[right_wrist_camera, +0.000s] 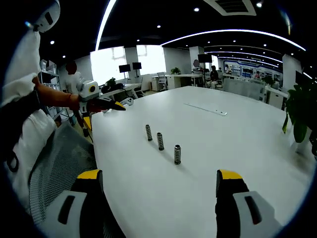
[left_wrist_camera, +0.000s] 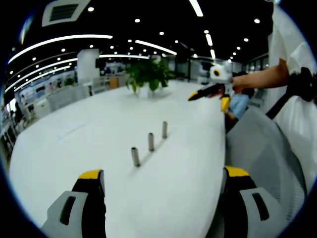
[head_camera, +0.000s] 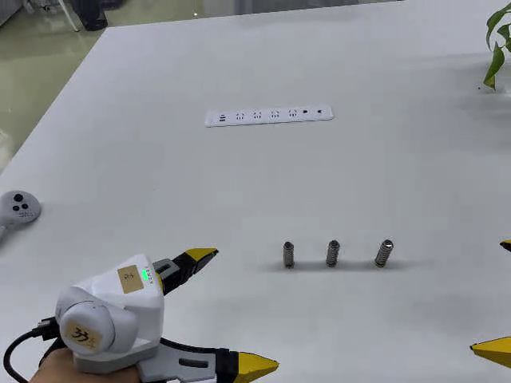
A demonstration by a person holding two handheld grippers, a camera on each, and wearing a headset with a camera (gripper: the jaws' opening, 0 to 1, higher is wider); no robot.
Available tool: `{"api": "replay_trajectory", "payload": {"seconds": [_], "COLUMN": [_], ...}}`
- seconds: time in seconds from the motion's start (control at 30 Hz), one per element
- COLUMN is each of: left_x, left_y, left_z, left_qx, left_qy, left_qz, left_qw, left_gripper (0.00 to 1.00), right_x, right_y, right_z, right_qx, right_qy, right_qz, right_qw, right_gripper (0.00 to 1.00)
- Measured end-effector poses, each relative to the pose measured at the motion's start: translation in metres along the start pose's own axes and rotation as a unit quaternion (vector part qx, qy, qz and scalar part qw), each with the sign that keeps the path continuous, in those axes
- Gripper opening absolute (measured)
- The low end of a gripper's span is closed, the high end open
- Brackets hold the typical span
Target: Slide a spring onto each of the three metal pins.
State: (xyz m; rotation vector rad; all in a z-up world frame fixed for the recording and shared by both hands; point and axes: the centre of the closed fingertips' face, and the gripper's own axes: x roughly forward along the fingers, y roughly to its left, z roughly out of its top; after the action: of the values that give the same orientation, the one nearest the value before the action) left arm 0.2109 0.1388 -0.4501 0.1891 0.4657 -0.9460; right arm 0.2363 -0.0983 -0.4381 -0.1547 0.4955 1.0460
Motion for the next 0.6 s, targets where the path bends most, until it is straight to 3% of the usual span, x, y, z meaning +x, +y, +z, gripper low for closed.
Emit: {"api": "replay_trajectory", "payload": {"seconds": [0.6], "left_x": [0.0009], "left_y": [-0.0004], "left_z": [0.0021], "left_qx": [0.008], "left_qy": [-0.002], "left_qz": [-0.007], "left_qw": [0.9999], "left_gripper": [1.00], "right_x": [-0.0031], "right_y": [0.0013], "right_z": [0.0061], "right_qx": [-0.007], "right_qy": [0.001], "right_qz": [-0.003], "right_qw": [1.0000], "right_gripper": [0.96]}}
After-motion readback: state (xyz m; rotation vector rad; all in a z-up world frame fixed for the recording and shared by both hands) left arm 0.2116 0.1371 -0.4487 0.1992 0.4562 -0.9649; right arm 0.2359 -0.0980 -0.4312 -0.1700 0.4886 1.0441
